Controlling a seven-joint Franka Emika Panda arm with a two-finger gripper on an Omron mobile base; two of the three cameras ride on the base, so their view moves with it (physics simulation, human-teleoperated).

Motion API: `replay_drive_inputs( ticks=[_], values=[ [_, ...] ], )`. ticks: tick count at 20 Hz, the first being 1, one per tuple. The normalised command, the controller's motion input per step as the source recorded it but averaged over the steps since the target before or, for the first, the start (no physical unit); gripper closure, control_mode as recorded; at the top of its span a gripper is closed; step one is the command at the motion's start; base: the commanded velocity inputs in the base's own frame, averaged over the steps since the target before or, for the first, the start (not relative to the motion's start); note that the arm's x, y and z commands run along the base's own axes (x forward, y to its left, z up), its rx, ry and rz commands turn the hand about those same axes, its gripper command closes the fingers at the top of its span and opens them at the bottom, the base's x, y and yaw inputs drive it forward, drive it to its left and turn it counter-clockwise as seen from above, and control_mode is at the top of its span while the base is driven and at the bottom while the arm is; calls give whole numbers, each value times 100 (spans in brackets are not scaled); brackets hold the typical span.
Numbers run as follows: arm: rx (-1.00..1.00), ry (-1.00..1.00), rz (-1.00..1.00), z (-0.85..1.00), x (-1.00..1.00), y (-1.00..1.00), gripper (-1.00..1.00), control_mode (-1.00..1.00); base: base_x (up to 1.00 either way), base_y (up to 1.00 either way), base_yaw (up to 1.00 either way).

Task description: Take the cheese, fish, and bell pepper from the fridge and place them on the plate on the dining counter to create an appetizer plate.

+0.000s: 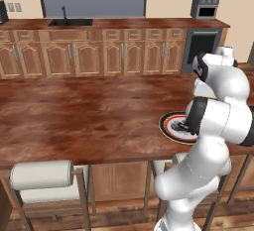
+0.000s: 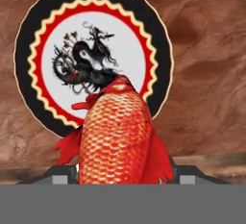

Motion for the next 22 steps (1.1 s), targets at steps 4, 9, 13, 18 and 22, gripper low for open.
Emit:
replay_drive_inputs(
  ticks=[4,9,13,18,22],
  values=[
    [6,0,6,-39,1,-30,100,-100,0,0,0],
    [6,0,10,-27,28,-9,100,-100,0,0,0],
    [6,0,13,-32,45,-2,100,-100,0,0,0],
    [5,0,13,-38,40,-2,100,-100,0,0,0],
    [4,0,11,-37,30,-5,100,-100,0,0,0]
  ],
)
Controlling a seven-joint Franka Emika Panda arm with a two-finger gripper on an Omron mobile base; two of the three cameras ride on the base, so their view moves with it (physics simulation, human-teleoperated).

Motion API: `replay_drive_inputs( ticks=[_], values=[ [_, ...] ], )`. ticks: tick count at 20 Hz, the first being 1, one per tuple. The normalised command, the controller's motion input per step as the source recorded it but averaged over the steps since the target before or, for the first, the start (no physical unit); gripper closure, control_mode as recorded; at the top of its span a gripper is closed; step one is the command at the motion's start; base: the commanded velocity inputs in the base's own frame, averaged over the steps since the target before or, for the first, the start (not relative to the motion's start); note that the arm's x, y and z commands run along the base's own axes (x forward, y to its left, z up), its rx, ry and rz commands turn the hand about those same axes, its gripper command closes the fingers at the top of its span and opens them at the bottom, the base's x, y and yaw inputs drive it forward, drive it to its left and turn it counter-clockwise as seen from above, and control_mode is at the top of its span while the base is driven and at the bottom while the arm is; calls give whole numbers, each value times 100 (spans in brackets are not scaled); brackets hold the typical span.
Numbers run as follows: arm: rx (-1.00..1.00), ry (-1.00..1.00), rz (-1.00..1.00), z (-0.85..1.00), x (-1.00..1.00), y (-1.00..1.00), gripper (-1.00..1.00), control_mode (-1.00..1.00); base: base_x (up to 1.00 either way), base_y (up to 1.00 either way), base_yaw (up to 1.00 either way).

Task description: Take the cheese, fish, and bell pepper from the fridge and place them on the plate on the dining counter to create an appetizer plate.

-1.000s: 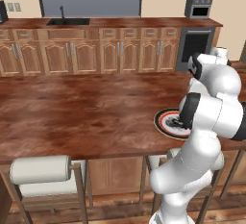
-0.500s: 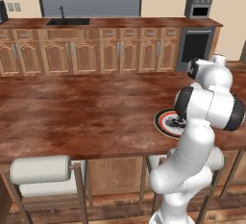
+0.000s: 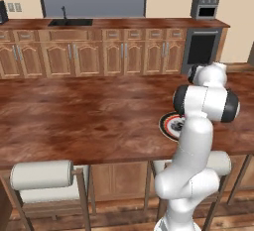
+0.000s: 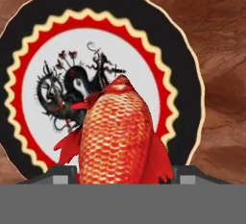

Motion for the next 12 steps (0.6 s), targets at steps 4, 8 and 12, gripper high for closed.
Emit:
replay_drive_inputs(
  ticks=[4,8,12],
  values=[
    [3,0,10,-33,24,-9,100,-100,0,0,0],
    [0,0,4,-31,16,0,100,-100,0,0,0],
    [0,0,0,-27,18,0,100,-100,0,0,0]
  ],
)
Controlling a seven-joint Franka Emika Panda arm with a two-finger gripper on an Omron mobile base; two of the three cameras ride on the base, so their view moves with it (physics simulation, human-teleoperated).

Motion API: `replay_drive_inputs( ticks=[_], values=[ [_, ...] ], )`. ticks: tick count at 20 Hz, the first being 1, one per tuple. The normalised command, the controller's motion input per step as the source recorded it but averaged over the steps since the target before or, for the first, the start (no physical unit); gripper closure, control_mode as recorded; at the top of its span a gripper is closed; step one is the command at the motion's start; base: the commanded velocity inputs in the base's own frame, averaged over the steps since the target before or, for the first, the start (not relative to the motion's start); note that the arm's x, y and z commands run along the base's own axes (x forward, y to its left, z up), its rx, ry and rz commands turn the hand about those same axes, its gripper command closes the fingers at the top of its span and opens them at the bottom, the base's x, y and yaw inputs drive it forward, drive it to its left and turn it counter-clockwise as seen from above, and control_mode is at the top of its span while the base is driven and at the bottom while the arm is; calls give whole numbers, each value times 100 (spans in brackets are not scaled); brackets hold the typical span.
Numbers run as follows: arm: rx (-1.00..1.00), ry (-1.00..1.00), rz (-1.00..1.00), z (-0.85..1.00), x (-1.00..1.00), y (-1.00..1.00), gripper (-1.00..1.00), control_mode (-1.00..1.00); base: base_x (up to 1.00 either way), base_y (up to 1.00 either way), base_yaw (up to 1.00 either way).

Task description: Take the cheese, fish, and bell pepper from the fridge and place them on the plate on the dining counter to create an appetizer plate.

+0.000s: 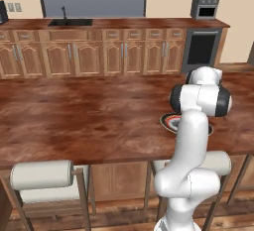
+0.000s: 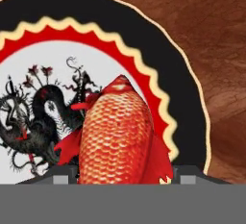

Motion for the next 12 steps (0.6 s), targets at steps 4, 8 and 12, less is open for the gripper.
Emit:
replay_drive_inputs(
  ticks=[4,8,12],
  values=[
    [0,-1,0,-14,30,0,100,-100,0,0,0],
    [0,-7,0,-19,6,1,100,-100,0,0,0],
    [-5,-19,0,-22,-22,37,-100,-100,0,0,0]
  ],
)
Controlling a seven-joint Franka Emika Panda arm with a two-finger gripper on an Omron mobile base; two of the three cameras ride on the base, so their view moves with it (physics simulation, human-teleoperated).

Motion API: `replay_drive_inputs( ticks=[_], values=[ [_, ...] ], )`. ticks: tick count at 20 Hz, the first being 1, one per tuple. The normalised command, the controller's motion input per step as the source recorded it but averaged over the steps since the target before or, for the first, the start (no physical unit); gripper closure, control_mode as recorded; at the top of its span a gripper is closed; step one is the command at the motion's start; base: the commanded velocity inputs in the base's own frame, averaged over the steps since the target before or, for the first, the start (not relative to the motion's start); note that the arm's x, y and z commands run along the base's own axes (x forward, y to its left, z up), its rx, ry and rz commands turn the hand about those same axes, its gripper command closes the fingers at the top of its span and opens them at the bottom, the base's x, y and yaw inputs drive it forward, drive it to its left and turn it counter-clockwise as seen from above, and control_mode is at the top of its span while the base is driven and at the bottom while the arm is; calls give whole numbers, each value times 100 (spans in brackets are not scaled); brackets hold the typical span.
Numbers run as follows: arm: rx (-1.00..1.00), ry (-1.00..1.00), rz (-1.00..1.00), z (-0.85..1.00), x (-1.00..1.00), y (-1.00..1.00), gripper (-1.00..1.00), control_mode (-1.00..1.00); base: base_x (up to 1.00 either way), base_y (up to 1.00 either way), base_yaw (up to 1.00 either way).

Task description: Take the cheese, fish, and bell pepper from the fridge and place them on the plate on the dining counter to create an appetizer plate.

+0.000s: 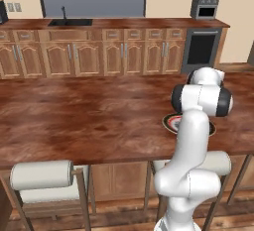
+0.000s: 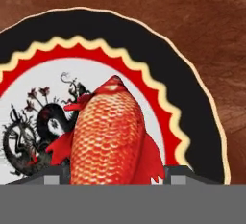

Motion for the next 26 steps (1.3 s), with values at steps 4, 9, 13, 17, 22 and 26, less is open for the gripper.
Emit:
replay_drive_inputs(
  ticks=[4,9,13,17,22,26],
  values=[
    [-9,-22,-3,-8,-22,49,-100,-100,0,0,0],
    [-4,-6,-6,6,-5,38,-100,-100,0,0,0],
    [0,3,-3,51,-24,-8,-100,-100,0,0,0],
    [0,9,-2,56,-27,-28,-100,-100,0,0,0],
    [0,6,-1,41,-19,-15,-100,-100,0,0,0],
    [0,0,0,19,0,0,-100,-100,0,0,0]
  ],
)
